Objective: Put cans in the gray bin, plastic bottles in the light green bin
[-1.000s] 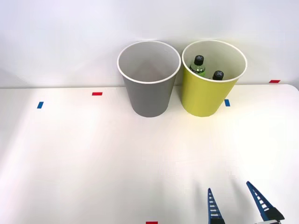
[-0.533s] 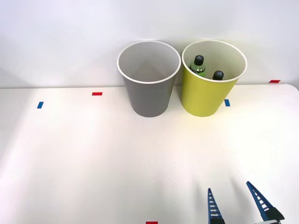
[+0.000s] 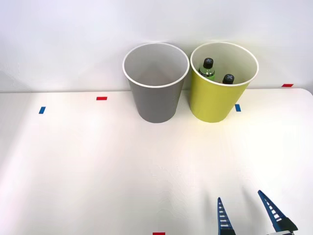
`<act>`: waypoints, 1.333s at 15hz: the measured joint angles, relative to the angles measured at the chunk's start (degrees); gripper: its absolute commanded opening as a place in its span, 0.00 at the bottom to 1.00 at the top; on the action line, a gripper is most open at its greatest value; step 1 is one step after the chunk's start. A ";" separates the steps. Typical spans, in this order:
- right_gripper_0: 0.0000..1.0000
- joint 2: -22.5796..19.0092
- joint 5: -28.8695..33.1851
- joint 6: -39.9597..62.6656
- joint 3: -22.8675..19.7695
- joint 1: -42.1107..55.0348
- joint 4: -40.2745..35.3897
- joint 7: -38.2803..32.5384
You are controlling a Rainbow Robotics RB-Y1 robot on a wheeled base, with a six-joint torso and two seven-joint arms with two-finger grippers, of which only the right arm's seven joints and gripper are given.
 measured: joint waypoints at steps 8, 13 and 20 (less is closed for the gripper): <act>1.00 0.00 0.00 0.00 0.00 0.00 0.00 0.00; 1.00 0.00 0.00 0.00 0.00 0.00 0.00 0.00; 1.00 0.00 0.00 0.00 0.00 0.00 0.00 0.00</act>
